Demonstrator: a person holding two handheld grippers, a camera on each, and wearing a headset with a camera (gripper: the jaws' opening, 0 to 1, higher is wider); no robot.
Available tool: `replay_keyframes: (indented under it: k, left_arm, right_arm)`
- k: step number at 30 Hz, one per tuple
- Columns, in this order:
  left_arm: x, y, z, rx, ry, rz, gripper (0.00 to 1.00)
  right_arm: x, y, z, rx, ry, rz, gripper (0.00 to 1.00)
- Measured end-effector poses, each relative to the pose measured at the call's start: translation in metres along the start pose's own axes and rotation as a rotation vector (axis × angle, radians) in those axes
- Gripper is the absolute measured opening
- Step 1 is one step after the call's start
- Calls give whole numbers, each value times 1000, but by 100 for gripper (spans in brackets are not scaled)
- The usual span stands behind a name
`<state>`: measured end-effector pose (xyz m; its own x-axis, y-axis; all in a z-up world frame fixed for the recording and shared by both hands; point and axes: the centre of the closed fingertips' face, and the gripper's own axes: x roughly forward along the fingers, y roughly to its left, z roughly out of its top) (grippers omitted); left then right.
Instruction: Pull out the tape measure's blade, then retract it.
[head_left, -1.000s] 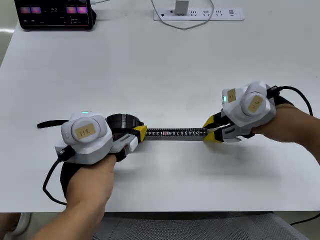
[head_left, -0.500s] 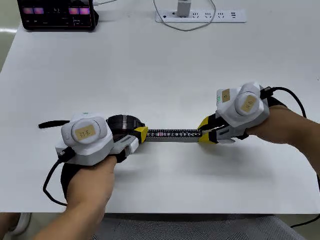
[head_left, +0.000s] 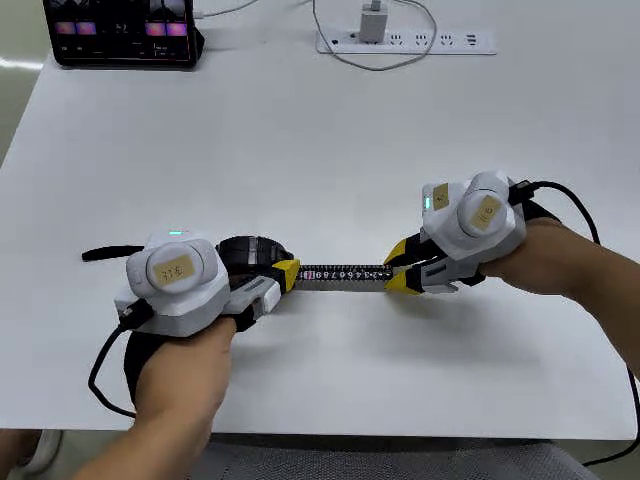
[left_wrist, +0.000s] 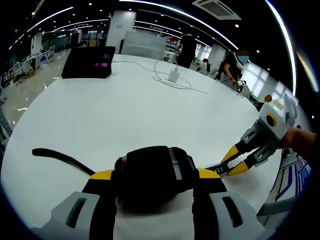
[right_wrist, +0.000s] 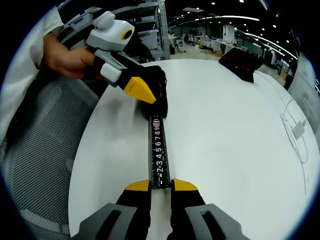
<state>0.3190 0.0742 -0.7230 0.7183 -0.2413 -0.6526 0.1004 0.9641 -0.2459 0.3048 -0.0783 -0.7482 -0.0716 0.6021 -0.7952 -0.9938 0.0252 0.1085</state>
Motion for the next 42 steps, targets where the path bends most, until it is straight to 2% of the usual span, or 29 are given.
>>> replay_keyframes:
  k: [42]
  left_arm:
    - [0,1,1,-22,3,-12,57]
  right_arm:
    - [36,1,44,-8,-61,36,11]
